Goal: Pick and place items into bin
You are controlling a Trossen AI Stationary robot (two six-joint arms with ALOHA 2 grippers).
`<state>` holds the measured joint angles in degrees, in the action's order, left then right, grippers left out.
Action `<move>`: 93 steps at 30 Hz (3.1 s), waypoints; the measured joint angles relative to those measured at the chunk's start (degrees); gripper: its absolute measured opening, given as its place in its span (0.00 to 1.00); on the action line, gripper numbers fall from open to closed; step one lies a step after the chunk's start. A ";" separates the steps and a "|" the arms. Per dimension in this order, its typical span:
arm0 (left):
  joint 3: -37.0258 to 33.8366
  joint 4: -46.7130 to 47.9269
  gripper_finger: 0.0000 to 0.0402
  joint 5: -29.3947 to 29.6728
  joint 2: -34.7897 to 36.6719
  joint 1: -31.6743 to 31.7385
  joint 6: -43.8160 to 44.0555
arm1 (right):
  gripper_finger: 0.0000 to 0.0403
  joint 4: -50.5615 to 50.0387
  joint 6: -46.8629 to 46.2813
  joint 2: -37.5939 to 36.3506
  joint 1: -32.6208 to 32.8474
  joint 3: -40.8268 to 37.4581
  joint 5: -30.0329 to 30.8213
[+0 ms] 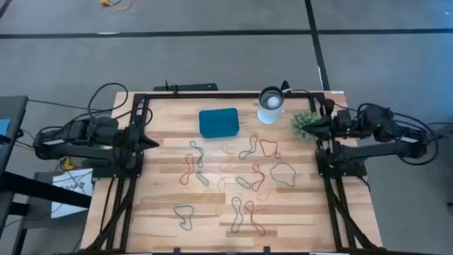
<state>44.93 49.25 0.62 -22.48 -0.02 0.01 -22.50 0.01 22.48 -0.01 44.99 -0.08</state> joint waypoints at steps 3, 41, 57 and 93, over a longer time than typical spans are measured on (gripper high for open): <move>0.00 -0.02 0.00 0.00 0.00 -0.01 0.00 | 0.02 0.00 -0.02 0.00 -0.01 -0.02 0.00; 0.00 -0.01 0.00 0.01 0.00 0.00 0.00 | 0.02 0.00 -0.02 0.00 -0.01 -0.01 0.00; -0.02 -16.29 0.00 0.87 -0.50 0.00 9.81 | 0.02 0.00 0.00 0.00 0.00 -0.02 -0.02; 0.00 -28.89 0.00 1.77 -0.50 -0.01 -5.11 | 0.02 0.00 -0.02 0.00 -0.02 -0.02 0.00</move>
<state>44.93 20.36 2.39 -22.98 -0.03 -5.10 -22.50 -0.01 22.48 -0.03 44.97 -0.08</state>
